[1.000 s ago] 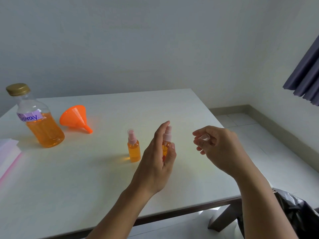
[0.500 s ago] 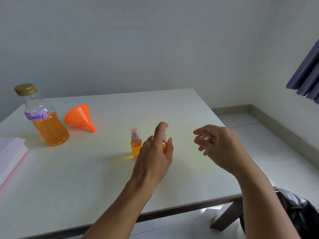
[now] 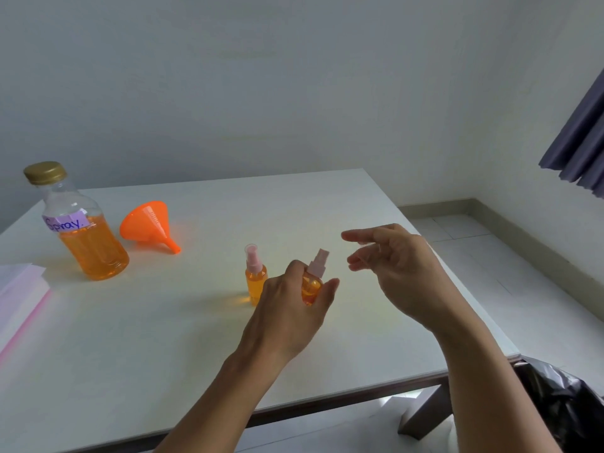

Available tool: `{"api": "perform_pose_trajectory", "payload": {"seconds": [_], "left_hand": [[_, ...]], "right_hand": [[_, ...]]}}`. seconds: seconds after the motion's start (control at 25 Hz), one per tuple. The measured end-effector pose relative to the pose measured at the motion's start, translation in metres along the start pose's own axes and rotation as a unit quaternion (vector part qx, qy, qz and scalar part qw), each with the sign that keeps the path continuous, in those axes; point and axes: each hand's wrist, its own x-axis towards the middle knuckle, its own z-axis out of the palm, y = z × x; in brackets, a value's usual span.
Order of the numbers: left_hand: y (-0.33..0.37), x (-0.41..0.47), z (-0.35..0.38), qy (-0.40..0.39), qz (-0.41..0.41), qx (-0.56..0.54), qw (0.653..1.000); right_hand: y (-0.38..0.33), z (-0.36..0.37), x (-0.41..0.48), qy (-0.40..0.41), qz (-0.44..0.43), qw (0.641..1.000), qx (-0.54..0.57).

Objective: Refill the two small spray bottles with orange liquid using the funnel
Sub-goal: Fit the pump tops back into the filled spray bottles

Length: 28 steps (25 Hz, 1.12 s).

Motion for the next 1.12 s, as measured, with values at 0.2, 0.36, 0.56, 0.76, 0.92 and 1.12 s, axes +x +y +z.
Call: {"api": "perform_pose_trajectory", "payload": {"seconds": [0.2, 0.36, 0.56, 0.76, 0.92, 1.12], "left_hand": [[-0.003, -0.009, -0.010, 0.012, 0.055, -0.014, 0.998], [-0.009, -0.010, -0.019, -0.012, 0.058, -0.006, 0.998], [-0.012, -0.008, -0.026, 0.008, 0.079, 0.022, 0.997], [-0.014, -0.006, -0.027, 0.025, 0.098, 0.020, 0.995], [-0.018, -0.014, -0.040, 0.001, 0.102, 0.022, 0.995], [-0.068, -0.036, -0.078, 0.038, 0.015, -0.079, 0.996]], "right_hand": [[-0.009, 0.006, -0.002, -0.020, -0.033, 0.999, 0.033], [-0.012, 0.008, -0.005, -0.046, -0.065, 0.997, -0.002], [-0.016, 0.014, -0.006, -0.057, -0.044, 0.997, -0.039], [-0.015, 0.019, -0.009, -0.051, -0.056, 0.996, -0.039], [-0.016, 0.010, -0.013, -0.068, -0.042, 0.995, 0.066], [-0.002, 0.022, -0.014, 0.032, -0.015, 0.997, -0.061]]}}
